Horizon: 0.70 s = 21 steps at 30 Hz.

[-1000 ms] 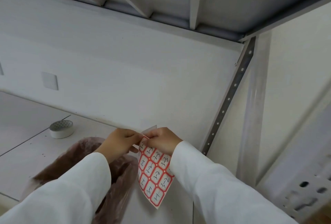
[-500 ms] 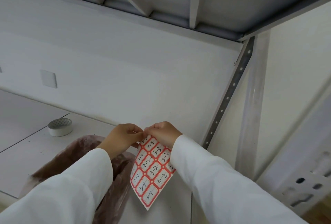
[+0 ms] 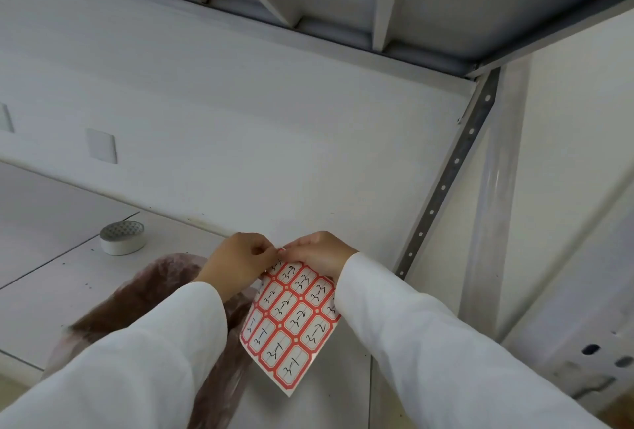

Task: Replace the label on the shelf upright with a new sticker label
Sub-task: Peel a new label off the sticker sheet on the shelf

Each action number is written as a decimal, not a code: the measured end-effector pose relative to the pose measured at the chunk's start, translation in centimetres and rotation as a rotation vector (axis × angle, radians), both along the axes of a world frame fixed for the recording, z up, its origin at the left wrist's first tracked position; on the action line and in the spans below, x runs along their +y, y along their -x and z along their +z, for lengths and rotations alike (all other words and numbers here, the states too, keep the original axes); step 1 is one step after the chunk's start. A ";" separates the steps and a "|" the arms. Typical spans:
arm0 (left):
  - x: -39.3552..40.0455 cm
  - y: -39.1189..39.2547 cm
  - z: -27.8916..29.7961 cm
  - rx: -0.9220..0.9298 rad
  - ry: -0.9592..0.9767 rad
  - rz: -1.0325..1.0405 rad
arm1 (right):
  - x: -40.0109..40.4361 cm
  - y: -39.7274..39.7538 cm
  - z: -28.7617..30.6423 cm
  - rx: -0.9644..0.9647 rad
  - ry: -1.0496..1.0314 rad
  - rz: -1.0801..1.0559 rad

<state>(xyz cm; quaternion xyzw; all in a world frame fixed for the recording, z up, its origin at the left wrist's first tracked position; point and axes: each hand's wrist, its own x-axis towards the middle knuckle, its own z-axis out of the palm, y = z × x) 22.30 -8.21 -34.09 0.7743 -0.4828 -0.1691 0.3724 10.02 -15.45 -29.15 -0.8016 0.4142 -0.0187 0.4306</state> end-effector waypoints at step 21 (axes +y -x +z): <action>0.2 -0.6 -0.2 0.238 0.038 0.115 | -2.0 4.0 -4.8 0.610 0.048 -0.131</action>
